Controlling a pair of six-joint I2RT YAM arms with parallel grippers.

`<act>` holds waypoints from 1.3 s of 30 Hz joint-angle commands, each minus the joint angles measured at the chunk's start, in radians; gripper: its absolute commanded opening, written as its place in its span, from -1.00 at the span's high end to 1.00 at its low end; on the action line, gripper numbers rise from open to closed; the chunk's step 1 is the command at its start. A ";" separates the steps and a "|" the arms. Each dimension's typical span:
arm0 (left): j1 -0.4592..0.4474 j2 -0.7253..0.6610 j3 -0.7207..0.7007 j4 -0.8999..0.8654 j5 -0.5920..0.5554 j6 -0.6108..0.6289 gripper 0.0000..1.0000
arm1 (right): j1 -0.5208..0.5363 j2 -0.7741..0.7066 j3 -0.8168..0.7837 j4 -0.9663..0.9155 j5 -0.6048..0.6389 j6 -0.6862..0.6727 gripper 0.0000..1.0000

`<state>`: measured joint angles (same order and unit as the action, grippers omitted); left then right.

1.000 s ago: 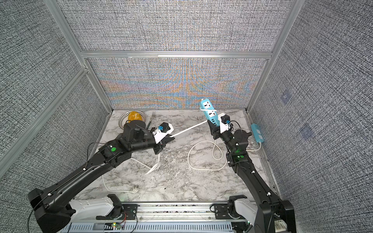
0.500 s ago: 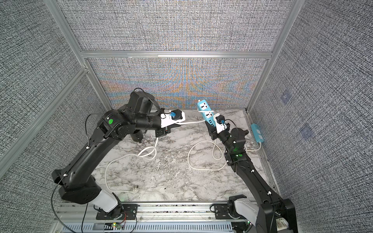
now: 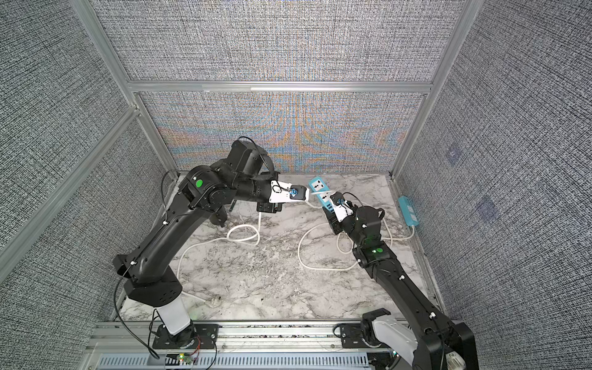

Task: Wrap the cord around the power strip
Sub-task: Wrap the power cord around the power strip.

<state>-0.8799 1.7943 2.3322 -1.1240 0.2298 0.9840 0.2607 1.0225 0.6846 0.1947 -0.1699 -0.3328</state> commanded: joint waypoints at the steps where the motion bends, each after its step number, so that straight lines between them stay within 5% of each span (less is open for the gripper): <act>1: 0.001 -0.010 -0.017 0.097 -0.015 0.059 1.00 | 0.003 -0.016 0.000 -0.094 0.001 -0.032 1.00; 39: 0.049 -0.007 -0.075 0.125 0.074 0.025 1.00 | 0.058 -0.037 0.042 -0.283 -0.390 -0.076 1.00</act>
<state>-0.8299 1.7790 2.2520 -1.0203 0.2905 0.9951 0.3080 0.9813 0.7200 -0.0746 -0.4686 -0.3759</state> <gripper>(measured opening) 0.094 0.533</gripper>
